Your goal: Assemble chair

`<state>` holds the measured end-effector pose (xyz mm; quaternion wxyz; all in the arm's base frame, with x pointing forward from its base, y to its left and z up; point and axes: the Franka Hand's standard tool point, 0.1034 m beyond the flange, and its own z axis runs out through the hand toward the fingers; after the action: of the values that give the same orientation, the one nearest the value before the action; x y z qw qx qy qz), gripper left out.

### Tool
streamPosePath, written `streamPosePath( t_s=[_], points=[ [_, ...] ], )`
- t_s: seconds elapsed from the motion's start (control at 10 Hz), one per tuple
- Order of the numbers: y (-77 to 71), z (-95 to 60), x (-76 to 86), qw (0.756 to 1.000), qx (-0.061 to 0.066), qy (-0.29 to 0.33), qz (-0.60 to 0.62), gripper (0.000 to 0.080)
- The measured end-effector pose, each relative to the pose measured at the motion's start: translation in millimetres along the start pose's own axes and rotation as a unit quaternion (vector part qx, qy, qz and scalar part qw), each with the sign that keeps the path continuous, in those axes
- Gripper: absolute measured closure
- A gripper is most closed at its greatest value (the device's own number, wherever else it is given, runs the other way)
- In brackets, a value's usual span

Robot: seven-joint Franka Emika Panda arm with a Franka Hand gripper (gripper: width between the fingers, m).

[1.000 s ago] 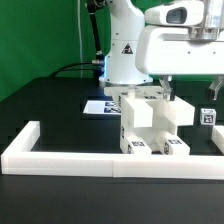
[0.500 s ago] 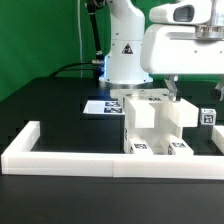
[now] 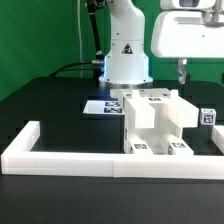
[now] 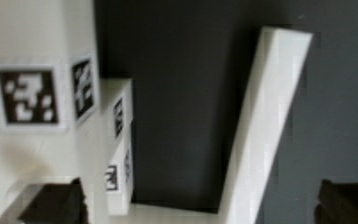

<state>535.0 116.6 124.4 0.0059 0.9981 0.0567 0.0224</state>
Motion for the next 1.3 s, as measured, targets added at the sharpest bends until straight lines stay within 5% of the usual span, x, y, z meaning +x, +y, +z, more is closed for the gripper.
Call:
streamPosePath(
  t_s=[0.3,0.7,1.0,1.3],
  points=[
    [-1.5,11.2,-26.6,0.999,0.007,0.012,0.034,0.0151],
    [-2.3,12.4,-27.4,0.999,0.007,0.011,0.04,0.0151],
    [-29.6,27.9,-55.1,0.995,0.021,-0.009,0.1,0.0151],
    [-49.0,46.0,-64.5,0.994,0.031,-0.01,0.107,0.0151]
  ],
)
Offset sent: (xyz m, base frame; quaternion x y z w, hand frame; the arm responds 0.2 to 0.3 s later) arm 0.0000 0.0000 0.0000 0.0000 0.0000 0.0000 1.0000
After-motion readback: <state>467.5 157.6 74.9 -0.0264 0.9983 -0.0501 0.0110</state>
